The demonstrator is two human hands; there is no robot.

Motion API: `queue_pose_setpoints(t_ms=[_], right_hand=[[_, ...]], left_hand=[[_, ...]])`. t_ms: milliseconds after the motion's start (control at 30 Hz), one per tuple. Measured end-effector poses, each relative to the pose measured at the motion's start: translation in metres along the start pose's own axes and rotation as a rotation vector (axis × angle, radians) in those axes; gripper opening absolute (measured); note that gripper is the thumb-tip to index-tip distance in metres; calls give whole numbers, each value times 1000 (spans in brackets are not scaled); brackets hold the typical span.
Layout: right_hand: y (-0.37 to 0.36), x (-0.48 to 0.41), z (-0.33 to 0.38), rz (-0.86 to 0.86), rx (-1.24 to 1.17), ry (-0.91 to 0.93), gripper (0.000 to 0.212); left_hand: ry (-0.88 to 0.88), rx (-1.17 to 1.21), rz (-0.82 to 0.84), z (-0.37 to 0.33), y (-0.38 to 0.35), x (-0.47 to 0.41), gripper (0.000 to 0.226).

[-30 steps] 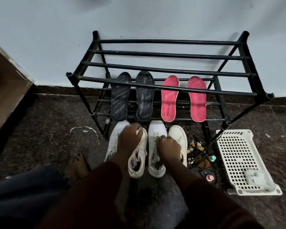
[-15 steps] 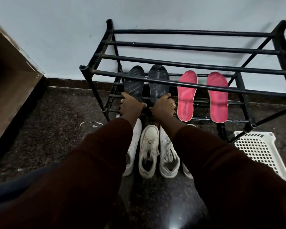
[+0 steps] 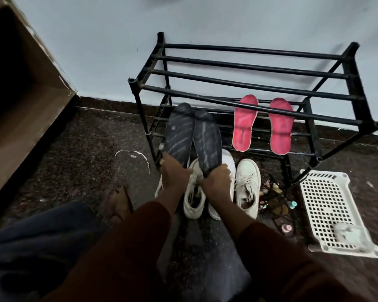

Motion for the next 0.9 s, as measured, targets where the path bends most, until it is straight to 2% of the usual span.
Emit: queue_pose_setpoints(t_ms=[100,267,400,433,533,633,733,900], right_hand=[[-31,46,-29,63,27,8,76],[-75,128,-83,228,104,-34,85],[-96,175,-117,241,170,50,78],[-100,181,-129,249,165,47,74],[-123,199,-160,468,289,-17,75],[-136,197,-185,495,359,-54,72],[-150,192,-198,522,435,-85,79],[-173,184,-204,552,539,-27,88]], left_hand=[[71,44,-13,48,3,52,106],[354,80,-28,138,7,136,107],[526,-53,44,195,5,180,113],[561,-80,56,206,4,186,112],[677,-71,61,234,2,197,104],[771,-101,109,254,-7,195,101],[819,-91,152,270,-23,192,95],[843,-98,97,290,-37,192,109]])
Point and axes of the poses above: each hand's wrist, its own x-axis away from the middle knuckle, its own y-axis out of the back of the hand, z = x × y, the point moved 9 cm from there along -x, towards the middle knuckle, and after that the axes turned 4 degrees about x, right-handed, at the moved point
